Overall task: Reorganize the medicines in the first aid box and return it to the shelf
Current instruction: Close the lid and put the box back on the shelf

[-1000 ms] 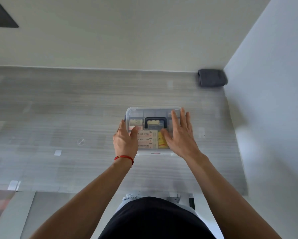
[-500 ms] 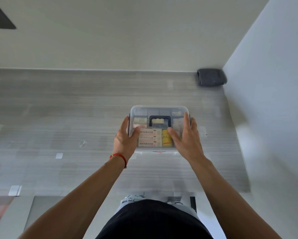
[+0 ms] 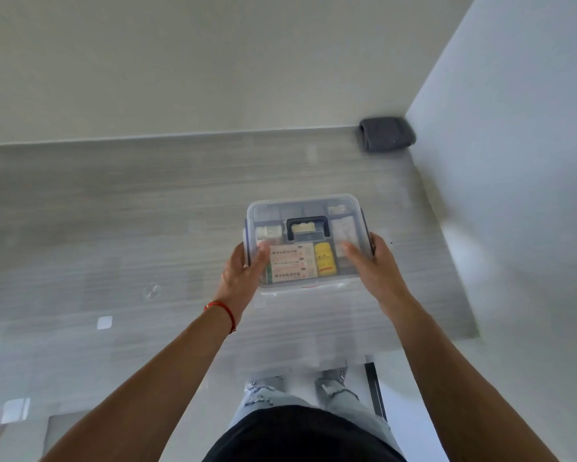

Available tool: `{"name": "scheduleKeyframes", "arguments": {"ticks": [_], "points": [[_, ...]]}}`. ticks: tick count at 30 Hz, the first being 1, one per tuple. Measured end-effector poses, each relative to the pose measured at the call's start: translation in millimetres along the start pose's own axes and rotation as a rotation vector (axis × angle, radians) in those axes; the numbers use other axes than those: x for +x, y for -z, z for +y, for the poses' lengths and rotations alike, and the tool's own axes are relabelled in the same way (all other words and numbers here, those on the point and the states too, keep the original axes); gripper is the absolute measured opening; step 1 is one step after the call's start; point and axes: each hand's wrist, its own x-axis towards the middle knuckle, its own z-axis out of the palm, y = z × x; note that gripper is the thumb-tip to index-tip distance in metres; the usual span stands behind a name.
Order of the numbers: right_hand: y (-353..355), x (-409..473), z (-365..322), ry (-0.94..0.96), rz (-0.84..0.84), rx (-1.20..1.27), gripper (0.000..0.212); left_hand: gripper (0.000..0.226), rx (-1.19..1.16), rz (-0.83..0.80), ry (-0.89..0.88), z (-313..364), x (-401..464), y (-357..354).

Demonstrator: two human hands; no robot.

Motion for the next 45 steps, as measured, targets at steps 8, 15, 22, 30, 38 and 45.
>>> {"name": "scheduleKeyframes", "arguments": {"ticks": [8, 15, 22, 30, 38, 45], "points": [[0, -8, 3, 0.032, -0.033, 0.091, 0.054, 0.042, -0.097, 0.030, 0.035, -6, -4, -10], [-1, -12, 5, 0.016, -0.030, 0.185, 0.044, 0.021, -0.394, 0.078, 0.205, 9, -12, -20], [17, -37, 13, 0.067, -0.088, 0.279, 0.051, 0.021, -0.328, 0.110, 0.158, 28, -50, -16], [71, -89, -43, 0.138, 0.022, 0.356, 0.073, 0.035, -0.210, 0.002, -0.135, 98, -95, -16], [159, -155, -125, 0.387, 0.120, 0.487, 0.028, 0.090, -0.131, -0.196, -0.495, 207, -131, -15], [220, -224, -195, 0.601, 0.144, 0.424, 0.034, 0.080, 0.074, -0.349, -0.865, 307, -176, -23]]}}
